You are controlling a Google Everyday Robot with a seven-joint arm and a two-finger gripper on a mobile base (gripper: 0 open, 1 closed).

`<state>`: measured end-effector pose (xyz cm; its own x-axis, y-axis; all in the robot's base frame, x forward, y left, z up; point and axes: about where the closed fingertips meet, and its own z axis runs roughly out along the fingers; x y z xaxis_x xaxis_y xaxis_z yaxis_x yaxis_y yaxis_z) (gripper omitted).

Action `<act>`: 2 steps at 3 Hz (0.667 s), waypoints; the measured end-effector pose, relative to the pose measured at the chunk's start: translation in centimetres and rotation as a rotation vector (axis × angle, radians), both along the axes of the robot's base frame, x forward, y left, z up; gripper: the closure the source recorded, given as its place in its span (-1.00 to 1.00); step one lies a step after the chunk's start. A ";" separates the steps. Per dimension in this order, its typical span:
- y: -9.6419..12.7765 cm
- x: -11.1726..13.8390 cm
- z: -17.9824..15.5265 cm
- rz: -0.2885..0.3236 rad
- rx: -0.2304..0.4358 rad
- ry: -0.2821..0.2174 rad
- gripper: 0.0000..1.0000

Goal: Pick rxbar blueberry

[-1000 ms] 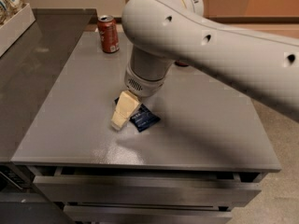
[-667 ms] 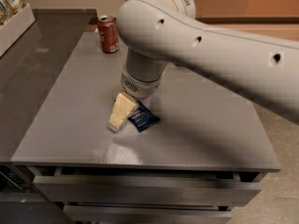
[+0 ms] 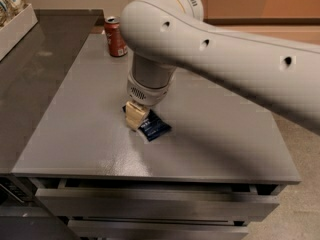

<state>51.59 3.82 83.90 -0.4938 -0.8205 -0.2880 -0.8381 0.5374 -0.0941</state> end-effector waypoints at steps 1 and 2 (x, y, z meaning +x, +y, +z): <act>0.1 -0.1 0.0 0.008 -0.001 0.001 0.28; 0.1 -0.2 -0.1 0.012 0.000 0.004 0.76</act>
Offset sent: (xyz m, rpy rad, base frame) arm -0.0029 0.0004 -0.0031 0.0038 0.0123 0.0160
